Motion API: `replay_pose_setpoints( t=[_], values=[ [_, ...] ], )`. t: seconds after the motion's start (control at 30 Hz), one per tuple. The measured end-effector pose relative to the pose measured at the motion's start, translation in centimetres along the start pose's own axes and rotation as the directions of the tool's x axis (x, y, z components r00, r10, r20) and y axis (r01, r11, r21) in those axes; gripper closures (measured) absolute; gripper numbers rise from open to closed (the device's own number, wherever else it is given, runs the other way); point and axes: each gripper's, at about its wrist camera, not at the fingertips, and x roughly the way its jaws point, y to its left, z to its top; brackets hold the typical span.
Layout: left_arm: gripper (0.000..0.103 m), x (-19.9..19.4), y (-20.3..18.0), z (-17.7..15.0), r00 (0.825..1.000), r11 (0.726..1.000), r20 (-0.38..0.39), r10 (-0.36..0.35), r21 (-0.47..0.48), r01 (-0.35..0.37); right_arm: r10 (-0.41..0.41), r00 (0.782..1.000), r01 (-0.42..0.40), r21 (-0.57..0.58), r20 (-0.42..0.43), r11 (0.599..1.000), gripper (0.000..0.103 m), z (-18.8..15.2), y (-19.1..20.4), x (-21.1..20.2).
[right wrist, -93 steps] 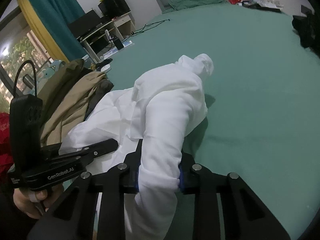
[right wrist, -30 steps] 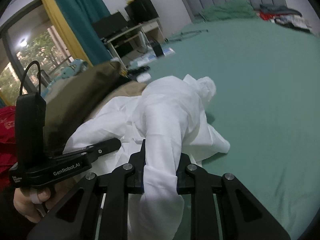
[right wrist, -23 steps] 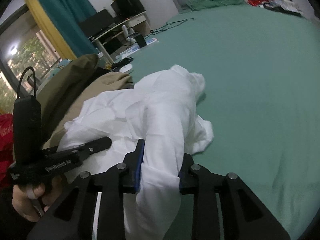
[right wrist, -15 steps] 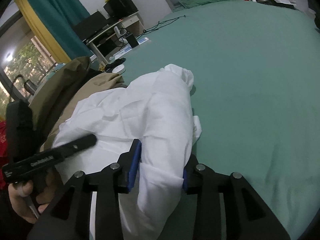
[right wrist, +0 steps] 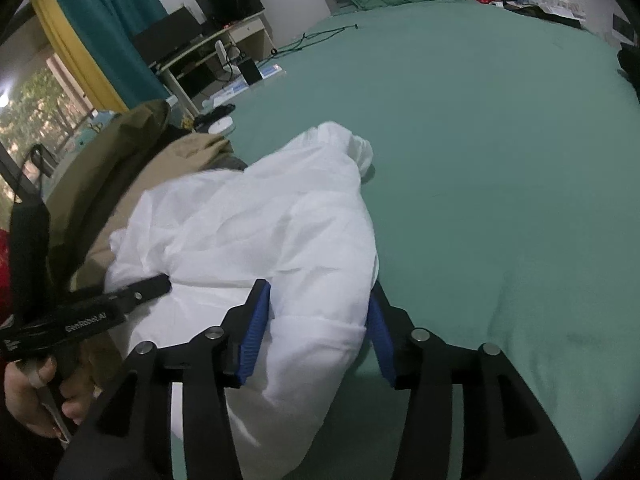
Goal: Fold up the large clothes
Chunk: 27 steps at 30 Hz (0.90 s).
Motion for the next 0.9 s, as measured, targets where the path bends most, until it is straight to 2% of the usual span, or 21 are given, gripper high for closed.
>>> replay_pose_setpoints(
  t=[0.17, 0.9],
  values=[
    [0.064, -1.2, 0.3, -0.1, 1.000, 1.000, -0.007, 0.015, -0.021, -0.015, -0.009, 1.000, 0.009, 0.006, -0.023, 1.000, 0.050, -0.4, -0.3, -0.5],
    [0.064, -6.1, 0.8, -3.7, 0.998, 0.995, 0.008, 0.069, -0.066, -0.068, -0.005, 0.996, 0.007, 0.023, -0.088, 1.000, 0.049, -4.4, -1.3, -3.4]
  ],
)
